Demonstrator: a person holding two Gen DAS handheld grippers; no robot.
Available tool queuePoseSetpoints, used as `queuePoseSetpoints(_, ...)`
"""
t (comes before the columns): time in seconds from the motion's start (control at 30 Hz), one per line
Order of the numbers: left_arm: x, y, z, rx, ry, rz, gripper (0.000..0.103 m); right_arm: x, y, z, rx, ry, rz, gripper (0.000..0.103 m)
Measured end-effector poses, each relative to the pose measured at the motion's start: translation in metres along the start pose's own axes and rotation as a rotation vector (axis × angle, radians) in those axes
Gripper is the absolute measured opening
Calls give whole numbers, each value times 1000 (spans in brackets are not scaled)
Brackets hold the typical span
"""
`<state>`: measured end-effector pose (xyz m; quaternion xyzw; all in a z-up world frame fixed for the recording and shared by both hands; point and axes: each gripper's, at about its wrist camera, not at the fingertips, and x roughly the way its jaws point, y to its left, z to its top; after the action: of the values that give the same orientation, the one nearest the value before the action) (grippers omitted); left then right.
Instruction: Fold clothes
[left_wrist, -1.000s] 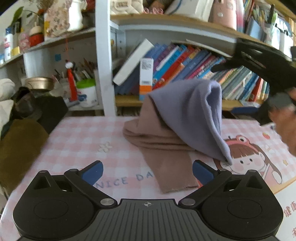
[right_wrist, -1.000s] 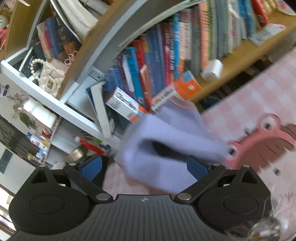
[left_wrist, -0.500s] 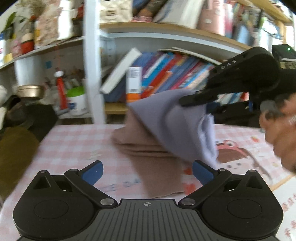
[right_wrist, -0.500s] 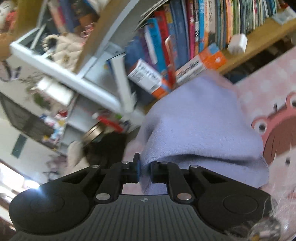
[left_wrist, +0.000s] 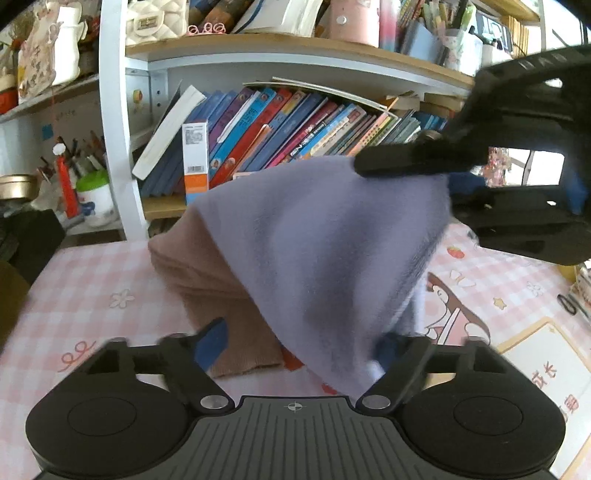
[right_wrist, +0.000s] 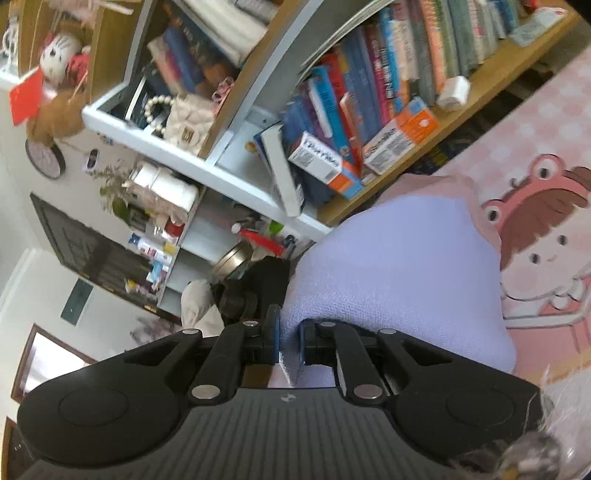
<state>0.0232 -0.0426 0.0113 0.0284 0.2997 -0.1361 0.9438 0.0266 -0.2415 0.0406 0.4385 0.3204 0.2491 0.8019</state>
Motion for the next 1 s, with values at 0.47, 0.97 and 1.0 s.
queuePoseSetpoints(0.47, -2, 9, 0, -11, 31, 30, 7, -12, -114, -33, 512, 13, -63, 74)
queuePoseSetpoints(0.97, -15, 24, -6, 20, 74, 57, 5, 33, -156, -38, 809, -128, -125, 14)
queuePoseSetpoints(1.0, -19, 22, -6, 25, 66, 54, 5, 27, -155, -34, 790, -149, -108, 13)
